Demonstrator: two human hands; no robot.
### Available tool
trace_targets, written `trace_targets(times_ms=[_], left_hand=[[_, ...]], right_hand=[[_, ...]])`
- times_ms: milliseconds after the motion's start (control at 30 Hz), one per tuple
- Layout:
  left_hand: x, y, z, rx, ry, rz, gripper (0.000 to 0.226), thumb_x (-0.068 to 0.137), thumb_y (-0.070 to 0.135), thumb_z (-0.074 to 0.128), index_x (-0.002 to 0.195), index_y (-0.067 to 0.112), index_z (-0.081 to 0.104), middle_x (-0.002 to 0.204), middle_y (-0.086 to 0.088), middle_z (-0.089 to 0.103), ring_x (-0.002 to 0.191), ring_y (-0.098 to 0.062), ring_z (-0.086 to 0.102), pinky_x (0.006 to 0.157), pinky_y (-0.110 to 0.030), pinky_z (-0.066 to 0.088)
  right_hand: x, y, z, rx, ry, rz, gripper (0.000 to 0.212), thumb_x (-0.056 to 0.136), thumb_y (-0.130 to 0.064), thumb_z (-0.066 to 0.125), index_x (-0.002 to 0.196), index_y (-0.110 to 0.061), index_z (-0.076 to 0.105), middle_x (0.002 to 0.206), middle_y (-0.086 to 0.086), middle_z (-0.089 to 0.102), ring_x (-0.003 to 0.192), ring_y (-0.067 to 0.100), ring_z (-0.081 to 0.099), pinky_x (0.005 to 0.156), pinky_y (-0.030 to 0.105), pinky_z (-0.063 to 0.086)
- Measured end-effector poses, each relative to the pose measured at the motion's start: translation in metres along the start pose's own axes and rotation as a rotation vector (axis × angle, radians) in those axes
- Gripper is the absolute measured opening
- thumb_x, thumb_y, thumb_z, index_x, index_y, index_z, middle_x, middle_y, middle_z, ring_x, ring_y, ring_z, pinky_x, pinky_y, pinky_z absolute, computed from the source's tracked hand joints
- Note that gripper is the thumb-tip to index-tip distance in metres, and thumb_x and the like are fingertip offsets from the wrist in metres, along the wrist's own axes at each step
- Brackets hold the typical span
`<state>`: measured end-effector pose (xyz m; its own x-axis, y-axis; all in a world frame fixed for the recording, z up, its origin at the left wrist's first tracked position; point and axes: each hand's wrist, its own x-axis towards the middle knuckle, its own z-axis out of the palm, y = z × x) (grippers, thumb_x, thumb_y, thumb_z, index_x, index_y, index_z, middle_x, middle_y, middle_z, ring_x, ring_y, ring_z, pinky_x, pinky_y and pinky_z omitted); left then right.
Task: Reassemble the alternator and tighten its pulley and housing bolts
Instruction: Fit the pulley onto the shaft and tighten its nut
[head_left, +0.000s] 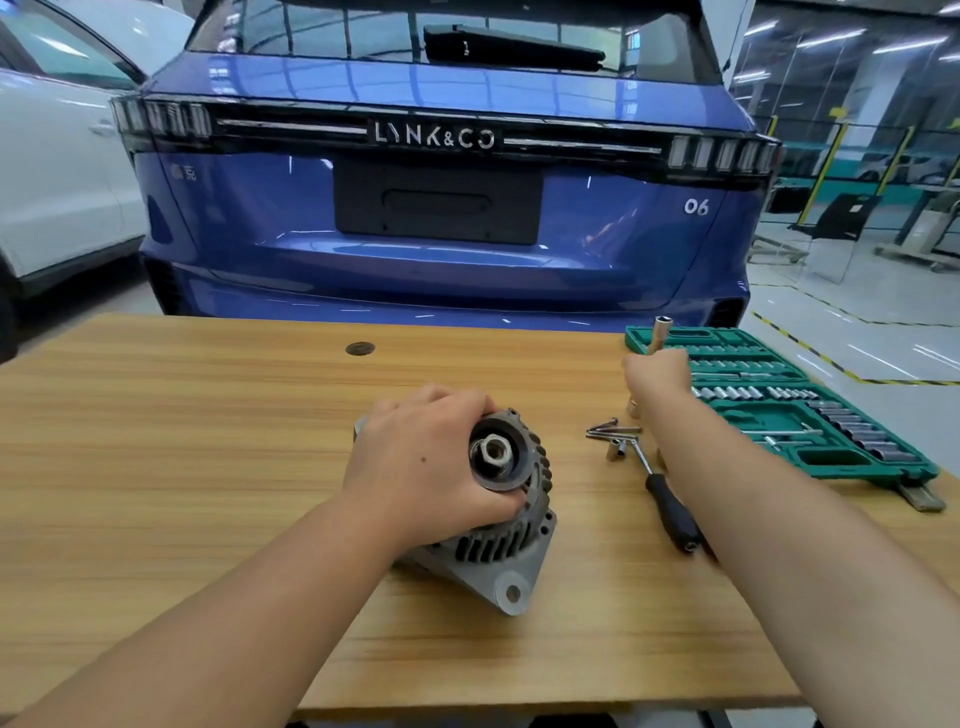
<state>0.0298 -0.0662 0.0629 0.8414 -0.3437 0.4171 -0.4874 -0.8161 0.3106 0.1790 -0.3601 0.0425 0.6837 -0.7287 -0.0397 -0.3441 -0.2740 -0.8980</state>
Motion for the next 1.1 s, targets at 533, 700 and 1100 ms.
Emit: trace_targets(times_ms=[533, 700, 1100], left_hand=[[0.0, 0.002, -0.001, 0.011, -0.008, -0.023, 0.059, 0.051, 0.086, 0.049, 0.097, 0.049, 0.047, 0.088, 0.029, 0.044, 0.092, -0.001, 0.041, 0.083, -0.034, 0.03], [0.002, 0.001, -0.001, 0.012, -0.022, -0.015, 0.058, 0.055, 0.084, 0.058, 0.099, 0.05, 0.043, 0.093, 0.025, 0.047, 0.095, -0.006, 0.047, 0.08, -0.035, 0.032], [0.002, 0.0, -0.003, 0.055, -0.049, 0.028, 0.055, 0.065, 0.077, 0.063, 0.107, 0.043, 0.05, 0.105, 0.022, 0.059, 0.114, -0.01, 0.05, 0.084, -0.037, 0.029]], right_hand=[[-0.076, -0.039, -0.035, 0.066, -0.148, -0.522, 0.012, 0.097, -0.026, 0.058, 0.1, -0.014, 0.06, 0.094, 0.006, 0.062, 0.081, 0.021, 0.056, 0.065, 0.037, 0.048], [-0.167, -0.065, -0.094, 0.333, -0.508, -0.699, 0.013, 0.095, -0.012, 0.066, 0.101, -0.023, 0.065, 0.1, 0.002, 0.075, 0.099, 0.021, 0.072, 0.078, 0.039, 0.063], [-0.262, -0.044, -0.117, 0.427, -0.708, -0.775, 0.022, 0.094, 0.003, 0.064, 0.102, -0.017, 0.065, 0.099, 0.006, 0.076, 0.099, 0.019, 0.073, 0.078, 0.027, 0.06]])
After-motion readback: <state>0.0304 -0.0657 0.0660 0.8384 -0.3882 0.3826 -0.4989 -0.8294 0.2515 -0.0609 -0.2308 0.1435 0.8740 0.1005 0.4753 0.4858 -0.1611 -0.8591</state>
